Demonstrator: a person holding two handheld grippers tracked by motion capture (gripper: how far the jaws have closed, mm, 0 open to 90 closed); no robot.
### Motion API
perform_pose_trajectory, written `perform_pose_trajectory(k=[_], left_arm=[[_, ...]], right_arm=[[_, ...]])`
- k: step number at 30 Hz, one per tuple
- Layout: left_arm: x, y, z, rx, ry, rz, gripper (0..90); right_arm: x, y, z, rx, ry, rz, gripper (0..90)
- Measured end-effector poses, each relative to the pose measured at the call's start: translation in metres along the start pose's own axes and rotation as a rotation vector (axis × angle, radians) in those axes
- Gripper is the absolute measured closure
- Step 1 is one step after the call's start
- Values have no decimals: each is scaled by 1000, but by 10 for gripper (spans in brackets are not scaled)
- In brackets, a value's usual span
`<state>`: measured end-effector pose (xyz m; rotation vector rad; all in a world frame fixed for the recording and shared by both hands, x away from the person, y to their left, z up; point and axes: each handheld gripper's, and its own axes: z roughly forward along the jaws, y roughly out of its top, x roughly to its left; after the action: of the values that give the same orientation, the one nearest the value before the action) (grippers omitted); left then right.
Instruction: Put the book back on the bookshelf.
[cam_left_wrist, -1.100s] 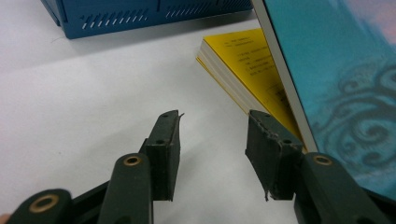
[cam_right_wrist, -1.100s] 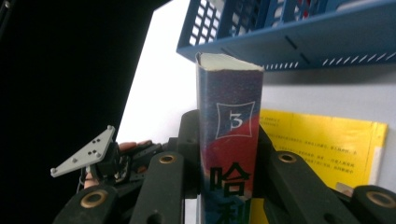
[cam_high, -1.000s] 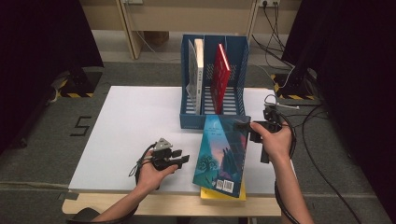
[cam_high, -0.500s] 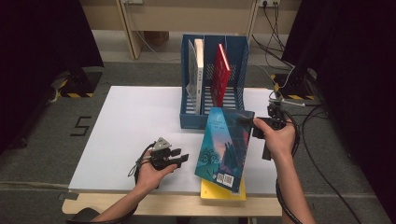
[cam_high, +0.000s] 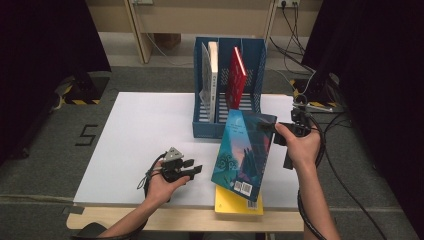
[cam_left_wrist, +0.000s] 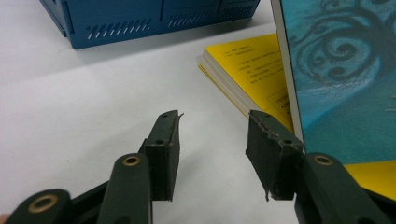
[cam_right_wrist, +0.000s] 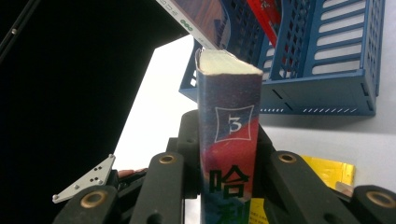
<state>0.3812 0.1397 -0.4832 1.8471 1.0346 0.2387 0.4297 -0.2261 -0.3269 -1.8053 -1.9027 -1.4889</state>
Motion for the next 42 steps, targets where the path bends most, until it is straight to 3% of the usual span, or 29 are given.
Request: perform_pose_trajectory(k=[10,21,35,42], left_arm=[[1,0,0,3,5,0,535],[1,0,2,-4,7,-3,529],[2,-1,2,-10,8,-2,528],[4,-1,0,-11,10,-6,526]], right_arm=[[3,3,-7,-36,-7,-8,749],[6,9,-30,-140,-71,-51,747],[12,13,-34,-199,-117,-81,748],[20,17,-35,-222,-155,-119,748]])
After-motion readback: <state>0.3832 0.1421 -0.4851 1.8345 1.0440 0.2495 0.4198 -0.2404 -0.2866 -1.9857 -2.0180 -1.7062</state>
